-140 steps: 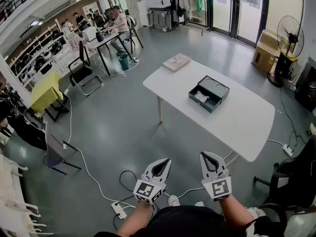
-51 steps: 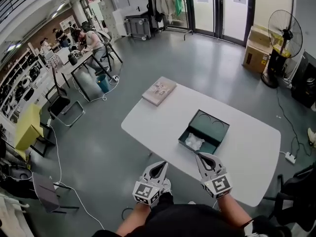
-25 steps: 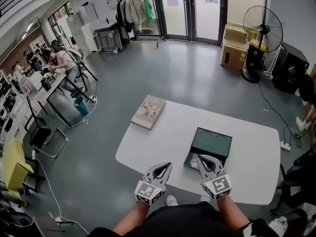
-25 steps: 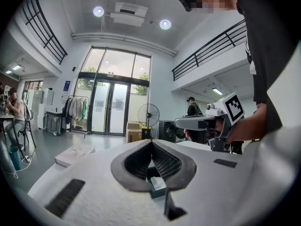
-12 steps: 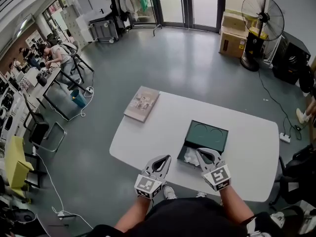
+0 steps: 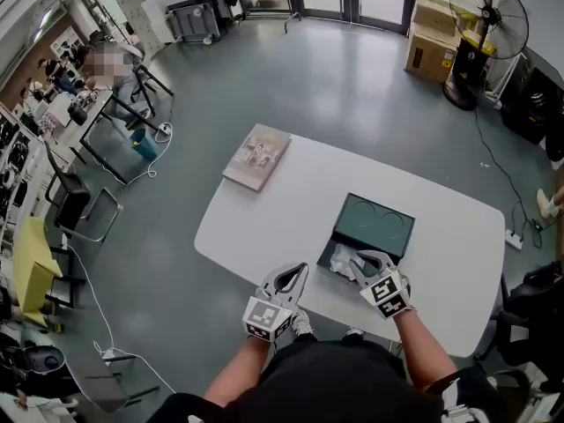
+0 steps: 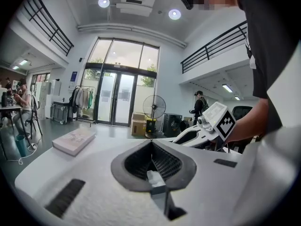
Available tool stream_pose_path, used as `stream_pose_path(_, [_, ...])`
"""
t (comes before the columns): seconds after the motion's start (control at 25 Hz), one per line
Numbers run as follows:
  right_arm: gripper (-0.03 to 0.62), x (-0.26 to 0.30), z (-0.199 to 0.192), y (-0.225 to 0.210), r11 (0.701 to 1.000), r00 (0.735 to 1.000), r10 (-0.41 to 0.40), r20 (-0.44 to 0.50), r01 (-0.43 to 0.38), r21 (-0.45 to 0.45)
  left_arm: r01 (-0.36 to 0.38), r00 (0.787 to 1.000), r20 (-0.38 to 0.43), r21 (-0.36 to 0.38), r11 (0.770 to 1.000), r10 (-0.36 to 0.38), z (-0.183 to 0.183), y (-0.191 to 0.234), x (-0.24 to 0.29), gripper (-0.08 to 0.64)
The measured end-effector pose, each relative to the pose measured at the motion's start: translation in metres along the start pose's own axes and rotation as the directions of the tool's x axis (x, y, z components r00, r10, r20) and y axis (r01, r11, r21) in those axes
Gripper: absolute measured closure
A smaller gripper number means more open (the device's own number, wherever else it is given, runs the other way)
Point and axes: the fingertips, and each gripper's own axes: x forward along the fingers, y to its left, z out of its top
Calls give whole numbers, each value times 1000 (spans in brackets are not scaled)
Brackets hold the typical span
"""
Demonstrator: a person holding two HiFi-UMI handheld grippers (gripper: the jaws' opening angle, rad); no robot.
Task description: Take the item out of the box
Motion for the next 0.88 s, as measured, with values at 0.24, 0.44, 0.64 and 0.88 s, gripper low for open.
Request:
stream_pose_path(0.24, [482, 27, -37, 5, 992, 980, 56, -189, -77, -104, -22, 999, -34, -24, 999, 21, -19, -2, -7, 548])
stream_pose_path(0.44, [465, 49, -64, 7, 986, 957, 113, -268, -141, -90, -42, 998, -53, -35, 999, 41, -29, 1, -11, 548])
stream_pose_path(0.64, [465, 65, -81, 9, 975, 933, 135, -333, -184, -122, -61, 996, -64, -39, 997, 59, -34, 5, -14, 548])
stream_pose_path(0.88, [468, 83, -96, 13, 965, 906, 128, -403, -209, -162, -76, 995, -75, -52, 996, 72, -40, 8, -21, 548])
